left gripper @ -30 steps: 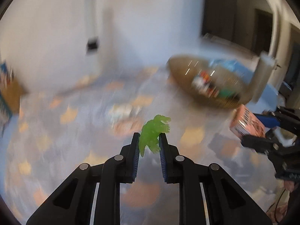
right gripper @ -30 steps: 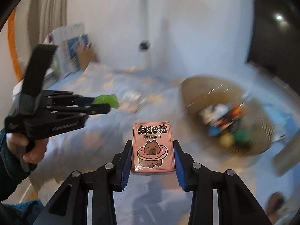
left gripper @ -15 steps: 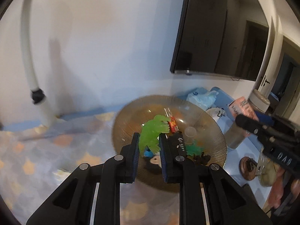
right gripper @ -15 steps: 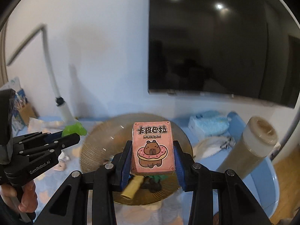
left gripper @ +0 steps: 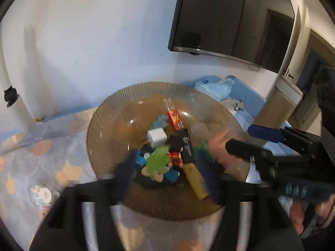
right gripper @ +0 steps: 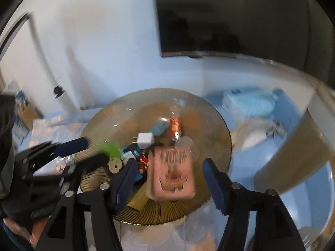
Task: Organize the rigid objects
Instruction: 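Carry the green figure and pink box over the glass bowl and open both tools, then move both open tools toward the pink oval case and clear container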
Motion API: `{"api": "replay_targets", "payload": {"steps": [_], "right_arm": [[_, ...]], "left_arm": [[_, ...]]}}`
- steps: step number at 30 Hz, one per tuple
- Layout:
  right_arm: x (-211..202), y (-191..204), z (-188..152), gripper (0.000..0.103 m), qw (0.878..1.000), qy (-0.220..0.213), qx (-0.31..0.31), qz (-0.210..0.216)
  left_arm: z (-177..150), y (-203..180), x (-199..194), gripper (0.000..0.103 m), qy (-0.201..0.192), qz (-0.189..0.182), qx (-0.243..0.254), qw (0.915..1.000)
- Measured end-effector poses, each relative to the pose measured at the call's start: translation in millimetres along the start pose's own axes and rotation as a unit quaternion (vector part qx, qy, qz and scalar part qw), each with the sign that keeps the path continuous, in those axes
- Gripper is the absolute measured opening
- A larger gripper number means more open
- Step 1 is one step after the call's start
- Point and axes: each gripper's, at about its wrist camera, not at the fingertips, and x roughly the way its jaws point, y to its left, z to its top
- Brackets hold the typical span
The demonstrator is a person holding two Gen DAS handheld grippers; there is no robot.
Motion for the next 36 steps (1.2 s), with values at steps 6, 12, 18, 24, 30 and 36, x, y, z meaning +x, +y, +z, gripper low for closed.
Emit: {"api": "replay_targets", "payload": {"steps": [6,12,18,24,30,36], "right_arm": [[-32.2,5.0,-9.8,0.063,0.999,-0.016,0.024,0.025],[-69.9,68.9,-14.1,0.067,0.992,-0.040,-0.017,0.120],[-44.6,155.7,-70.7,0.082,0.986,-0.023,-0.047,0.159],[21.9,189.3,-136.2,0.081,0.989,0.028,-0.071,0.128],[28.8,174.5,-139.2,0.082,0.990,0.020,-0.037,0.136],[27.5,175.3,-139.8,0.082,0.990,0.029,-0.035,0.132]], "left_arm": [[-31.2,44.8,-58.1,0.079,-0.035,0.017,-0.050,0.9980],[-89.3,131.4,-126.1,0.079,-0.070,0.092,-0.145,0.9826],[-139.8,175.2,-131.1,0.079,-0.045,0.135,-0.168,0.9754],[-163.7,166.8,-104.0,0.078,-0.010,0.152,-0.134,0.9791],[-167.7,165.2,-102.4,0.079,0.000,0.145,-0.118,0.9823],[-159.5,167.2,-87.1,0.079,0.058,0.129,-0.136,0.9806]]}}
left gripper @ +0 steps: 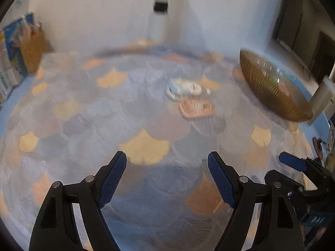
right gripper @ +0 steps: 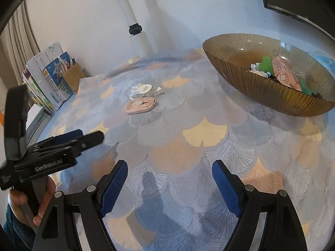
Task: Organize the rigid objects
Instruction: 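Move both open tools toward the pink oval case and clear container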
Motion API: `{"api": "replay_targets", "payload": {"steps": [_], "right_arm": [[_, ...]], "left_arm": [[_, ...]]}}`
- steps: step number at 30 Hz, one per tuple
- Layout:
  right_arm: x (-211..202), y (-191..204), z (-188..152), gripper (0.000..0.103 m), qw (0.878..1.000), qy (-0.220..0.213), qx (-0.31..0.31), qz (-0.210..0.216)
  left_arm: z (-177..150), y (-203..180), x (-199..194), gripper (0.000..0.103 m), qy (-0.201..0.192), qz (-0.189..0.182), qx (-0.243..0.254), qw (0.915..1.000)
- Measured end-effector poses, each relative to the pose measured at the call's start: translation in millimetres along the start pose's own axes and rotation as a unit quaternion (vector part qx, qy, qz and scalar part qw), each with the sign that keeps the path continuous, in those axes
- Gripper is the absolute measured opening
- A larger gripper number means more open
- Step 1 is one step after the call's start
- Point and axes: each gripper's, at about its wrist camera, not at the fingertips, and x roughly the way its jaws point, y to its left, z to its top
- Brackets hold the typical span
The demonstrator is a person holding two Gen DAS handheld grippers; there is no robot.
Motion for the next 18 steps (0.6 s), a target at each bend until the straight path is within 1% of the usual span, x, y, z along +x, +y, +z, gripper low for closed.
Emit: {"api": "replay_targets", "payload": {"steps": [1,2,3,4,6,8,12,14,16,18], "right_arm": [[2.1,-0.1,1.5,0.082,1.000,0.003,0.001,0.002],[1.7,-1.4,1.3,0.082,1.000,0.005,0.003,0.003],[3.2,-2.5,1.9,0.082,1.000,0.008,0.005,0.005],[4.2,-4.9,1.5,0.082,1.000,0.012,0.009,0.008],[4.7,-5.7,1.7,0.082,1.000,0.014,0.012,0.010],[4.3,-5.9,1.4,0.082,1.000,0.013,0.013,0.014],[4.7,-4.5,0.7,0.082,1.000,0.016,0.008,0.017],[5.4,-3.5,1.1,0.083,1.000,0.017,0.006,0.018],[5.9,-3.7,2.0,0.083,1.000,0.018,0.005,0.019],[6.4,-4.0,2.2,0.083,1.000,0.018,0.005,0.018]], "left_arm": [[5.9,-3.9,4.8,0.079,0.024,-0.016,-0.004,0.9996],[15.1,-9.9,6.5,0.079,0.034,-0.036,-0.010,0.9987],[22.4,-14.6,6.3,0.079,0.030,-0.042,-0.013,0.9986],[31.4,-20.5,7.4,0.079,0.023,-0.038,-0.016,0.9989],[46.7,-35.7,17.2,0.079,0.010,-0.007,-0.001,0.9999],[53.2,-47.5,32.4,0.079,0.010,0.025,0.018,0.9995],[60.4,-60.2,55.3,0.079,0.009,0.061,0.032,0.9976],[62.8,-61.3,60.5,0.079,0.006,0.070,0.033,0.9970],[63.1,-59.7,66.2,0.079,0.015,0.078,0.036,0.9962],[62.0,-55.2,66.9,0.080,0.015,0.082,0.035,0.9959]]}}
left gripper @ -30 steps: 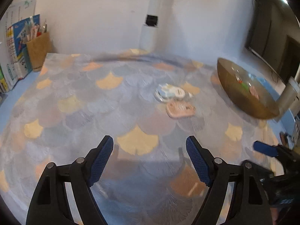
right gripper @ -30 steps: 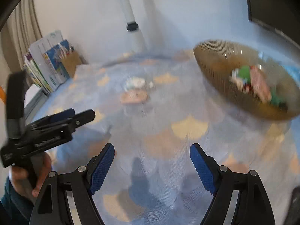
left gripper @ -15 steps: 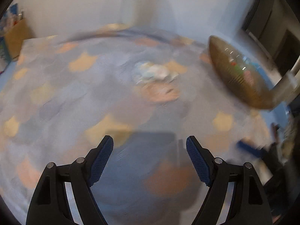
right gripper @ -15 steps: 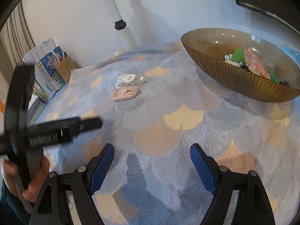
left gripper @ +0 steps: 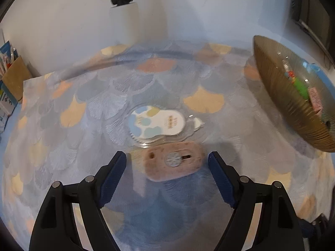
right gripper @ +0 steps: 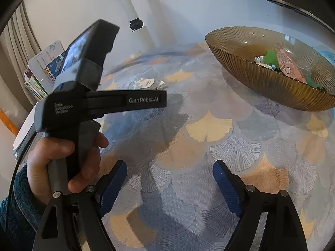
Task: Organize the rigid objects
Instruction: 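Move both open tools toward the pink oval case and clear container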
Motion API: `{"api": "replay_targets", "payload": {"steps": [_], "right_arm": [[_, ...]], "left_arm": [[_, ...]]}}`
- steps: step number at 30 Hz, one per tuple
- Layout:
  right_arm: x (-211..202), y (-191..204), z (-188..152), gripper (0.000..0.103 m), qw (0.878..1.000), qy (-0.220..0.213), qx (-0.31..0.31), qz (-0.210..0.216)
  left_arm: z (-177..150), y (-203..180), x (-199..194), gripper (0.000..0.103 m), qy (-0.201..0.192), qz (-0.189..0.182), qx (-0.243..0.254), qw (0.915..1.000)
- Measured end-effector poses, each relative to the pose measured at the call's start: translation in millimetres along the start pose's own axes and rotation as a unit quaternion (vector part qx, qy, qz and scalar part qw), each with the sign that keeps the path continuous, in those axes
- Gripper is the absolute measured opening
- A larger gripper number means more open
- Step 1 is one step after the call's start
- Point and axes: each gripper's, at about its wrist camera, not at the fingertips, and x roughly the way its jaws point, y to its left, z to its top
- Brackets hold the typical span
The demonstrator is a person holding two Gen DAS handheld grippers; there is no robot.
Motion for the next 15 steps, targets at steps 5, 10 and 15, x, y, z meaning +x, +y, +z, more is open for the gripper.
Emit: {"api": "replay_targets", "payload": {"steps": [5,10,15], "right_arm": [[2.8,3.9,0.9,0.085,1.000,0.005,-0.011,-0.005],[4.3,7.7,10.2,0.088,0.999,0.030,-0.019,0.023],[-1.4,30.8,64.4,0.088,0.996,0.011,-0.087,-0.025]], "left_arm": [[-10.7,33.6,-8.4,0.080,0.004,0.015,-0.018,0.9997],[-26.7,95.9,-19.3,0.079,0.010,0.013,-0.071,0.9974],[-24.4,99.3,-28.0,0.079,-0.001,-0.044,-0.070,0.9965]]}}
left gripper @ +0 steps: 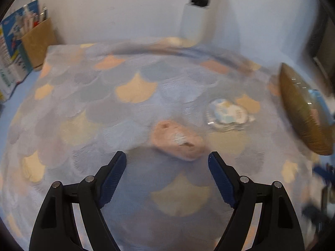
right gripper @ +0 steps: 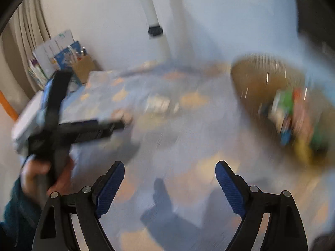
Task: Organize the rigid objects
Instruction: 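Move both open tools toward the pink oval case and clear container, then grasp the pink oval case with the left tool while the right tool grasps the clear container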
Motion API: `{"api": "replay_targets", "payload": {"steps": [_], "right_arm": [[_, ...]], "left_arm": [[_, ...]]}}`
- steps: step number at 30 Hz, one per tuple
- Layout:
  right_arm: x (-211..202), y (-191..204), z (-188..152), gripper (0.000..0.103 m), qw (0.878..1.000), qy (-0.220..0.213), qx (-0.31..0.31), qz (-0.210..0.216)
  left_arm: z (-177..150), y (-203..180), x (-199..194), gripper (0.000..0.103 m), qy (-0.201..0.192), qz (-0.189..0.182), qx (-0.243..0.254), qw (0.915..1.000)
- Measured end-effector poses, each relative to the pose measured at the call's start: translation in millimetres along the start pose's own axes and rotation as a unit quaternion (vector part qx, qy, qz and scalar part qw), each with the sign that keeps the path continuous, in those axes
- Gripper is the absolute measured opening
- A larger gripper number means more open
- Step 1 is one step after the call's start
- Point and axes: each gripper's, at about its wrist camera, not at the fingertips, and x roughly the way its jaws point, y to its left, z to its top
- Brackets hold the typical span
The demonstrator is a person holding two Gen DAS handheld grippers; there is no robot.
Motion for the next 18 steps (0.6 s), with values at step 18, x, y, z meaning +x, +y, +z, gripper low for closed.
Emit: {"api": "replay_targets", "payload": {"steps": [18], "right_arm": [[135.2,22.6,70.4,0.083,0.992,0.037,-0.123,0.006]], "left_arm": [[2.0,13.1,14.2,0.075,-0.010,0.037,0.004,0.9993]]}}
